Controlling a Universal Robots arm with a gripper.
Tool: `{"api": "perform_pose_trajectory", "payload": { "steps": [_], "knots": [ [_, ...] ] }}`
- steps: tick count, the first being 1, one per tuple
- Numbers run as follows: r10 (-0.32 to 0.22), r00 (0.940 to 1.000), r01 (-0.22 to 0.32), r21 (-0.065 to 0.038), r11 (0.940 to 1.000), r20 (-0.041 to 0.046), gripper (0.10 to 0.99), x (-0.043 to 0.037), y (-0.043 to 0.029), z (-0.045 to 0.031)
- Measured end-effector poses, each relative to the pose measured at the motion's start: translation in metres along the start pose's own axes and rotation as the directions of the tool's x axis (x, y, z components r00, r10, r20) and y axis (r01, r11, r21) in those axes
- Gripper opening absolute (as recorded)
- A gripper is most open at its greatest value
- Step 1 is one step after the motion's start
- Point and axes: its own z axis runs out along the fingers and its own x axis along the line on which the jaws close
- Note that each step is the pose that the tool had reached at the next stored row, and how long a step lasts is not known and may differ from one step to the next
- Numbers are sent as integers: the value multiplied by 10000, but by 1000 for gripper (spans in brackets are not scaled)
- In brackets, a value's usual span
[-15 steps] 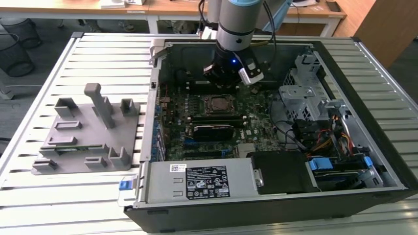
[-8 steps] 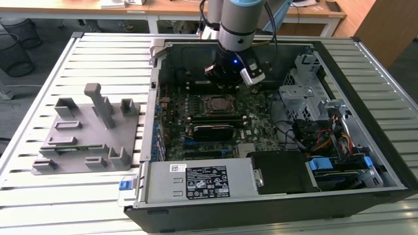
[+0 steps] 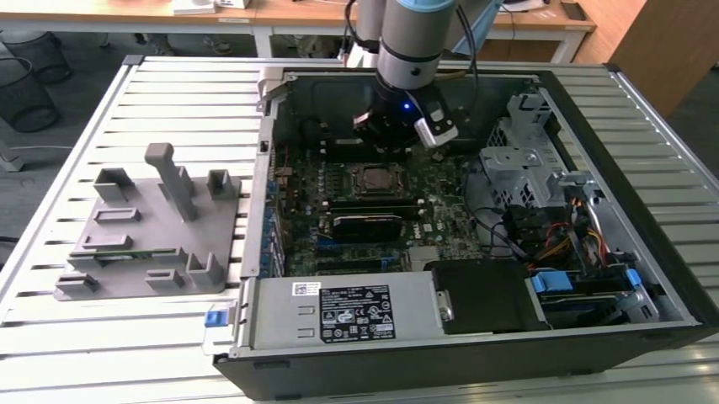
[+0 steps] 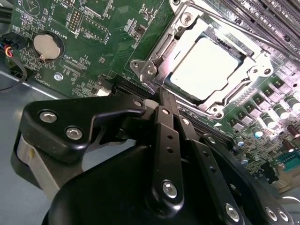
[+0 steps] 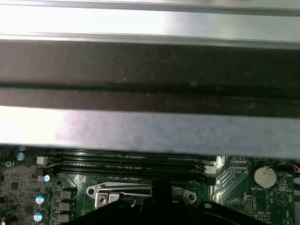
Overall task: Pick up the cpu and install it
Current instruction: 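Install the second cpu locking lever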
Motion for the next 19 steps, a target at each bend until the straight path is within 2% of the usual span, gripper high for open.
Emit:
{"api": "perform_pose_trajectory", "payload": {
  "steps": [9, 12, 15, 19],
  "knots": [
    [0, 10000, 0, -1, 10000, 1, 106, -14, -69, -8],
    [2, 10000, -2, 3, 10000, -2, 106, -13, -73, -14],
    [1, 10000, -1, 0, 10000, 1, 106, -13, -66, -71],
    [0, 10000, 0, -1, 10000, 1, 106, -11, -51, -197]
  ]
}}
